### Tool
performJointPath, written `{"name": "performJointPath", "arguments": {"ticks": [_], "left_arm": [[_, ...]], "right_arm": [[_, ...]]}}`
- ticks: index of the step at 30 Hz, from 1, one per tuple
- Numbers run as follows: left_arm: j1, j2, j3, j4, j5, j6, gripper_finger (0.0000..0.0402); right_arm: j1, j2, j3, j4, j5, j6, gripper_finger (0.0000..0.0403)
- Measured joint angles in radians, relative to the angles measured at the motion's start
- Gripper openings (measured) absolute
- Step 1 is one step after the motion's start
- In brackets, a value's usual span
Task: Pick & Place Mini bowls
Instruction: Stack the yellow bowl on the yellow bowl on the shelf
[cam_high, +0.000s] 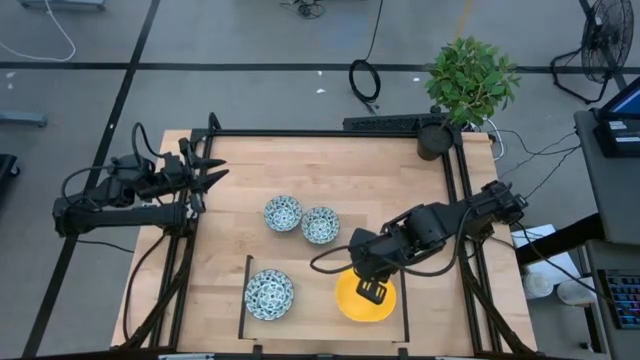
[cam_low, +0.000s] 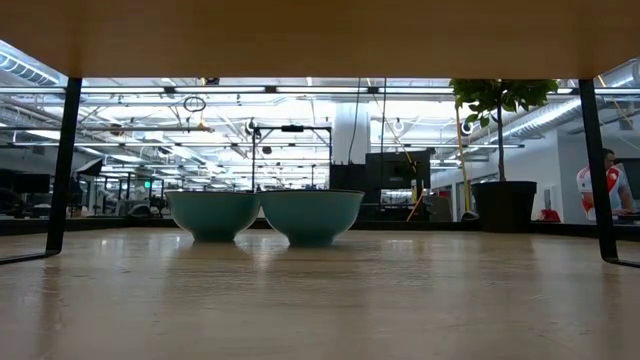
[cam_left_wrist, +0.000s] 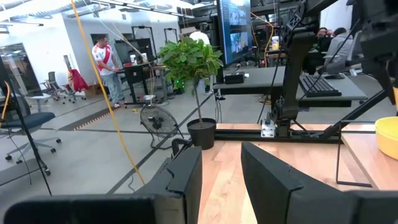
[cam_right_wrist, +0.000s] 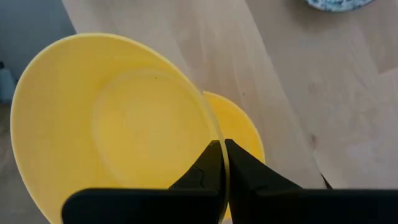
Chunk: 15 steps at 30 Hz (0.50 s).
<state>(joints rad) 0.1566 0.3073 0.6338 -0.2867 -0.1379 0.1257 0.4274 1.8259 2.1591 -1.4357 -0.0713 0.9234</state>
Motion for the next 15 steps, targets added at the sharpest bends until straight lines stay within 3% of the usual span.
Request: {"name": "performJointPath", "arguments": {"ticks": [15], "left_arm": [[0.000,0.000,0.000,0.000,0.000,0.000,0.0118]], "right_arm": [[0.000,0.000,-0.012,-0.080,-0.009,-0.053,0.0000]]}}
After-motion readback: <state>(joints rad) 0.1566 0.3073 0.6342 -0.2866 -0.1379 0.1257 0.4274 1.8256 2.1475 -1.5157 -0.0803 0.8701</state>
